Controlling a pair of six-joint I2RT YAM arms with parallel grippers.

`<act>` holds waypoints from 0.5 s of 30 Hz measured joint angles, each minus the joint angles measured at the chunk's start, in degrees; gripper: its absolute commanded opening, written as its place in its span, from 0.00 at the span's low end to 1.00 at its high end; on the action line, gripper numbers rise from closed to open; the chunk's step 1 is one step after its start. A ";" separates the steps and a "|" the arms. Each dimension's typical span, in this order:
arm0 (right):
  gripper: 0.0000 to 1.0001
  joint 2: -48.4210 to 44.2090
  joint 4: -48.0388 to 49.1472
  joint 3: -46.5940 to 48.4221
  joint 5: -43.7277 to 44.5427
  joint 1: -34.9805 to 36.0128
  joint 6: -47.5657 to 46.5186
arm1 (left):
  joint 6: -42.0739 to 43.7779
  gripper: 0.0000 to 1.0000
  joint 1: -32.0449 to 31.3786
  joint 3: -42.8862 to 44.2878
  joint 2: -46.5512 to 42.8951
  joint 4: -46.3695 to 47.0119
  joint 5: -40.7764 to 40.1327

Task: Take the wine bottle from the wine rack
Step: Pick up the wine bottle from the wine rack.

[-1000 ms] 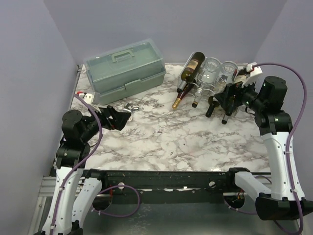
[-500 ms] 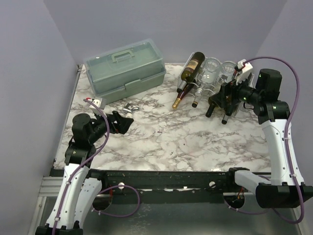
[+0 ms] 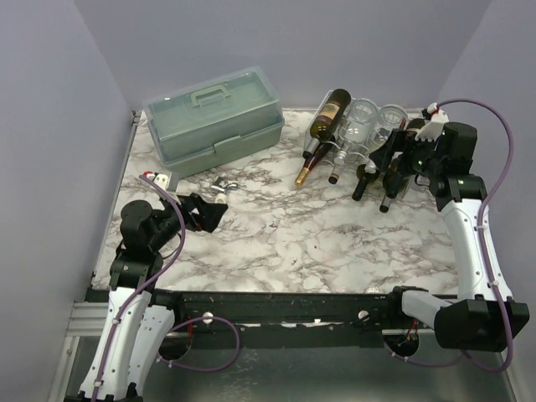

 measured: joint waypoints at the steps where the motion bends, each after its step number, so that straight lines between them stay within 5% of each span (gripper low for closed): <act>1: 1.00 0.24 0.55 -0.28 1.22 -0.17 1.57 | 0.00 0.99 0.00 0.00 -0.04 0.00 -0.02; 15: 0.90 -2.40 4.63 -8.61 20.63 -2.01 13.11 | -0.04 0.99 0.00 -0.07 -0.70 0.00 -0.09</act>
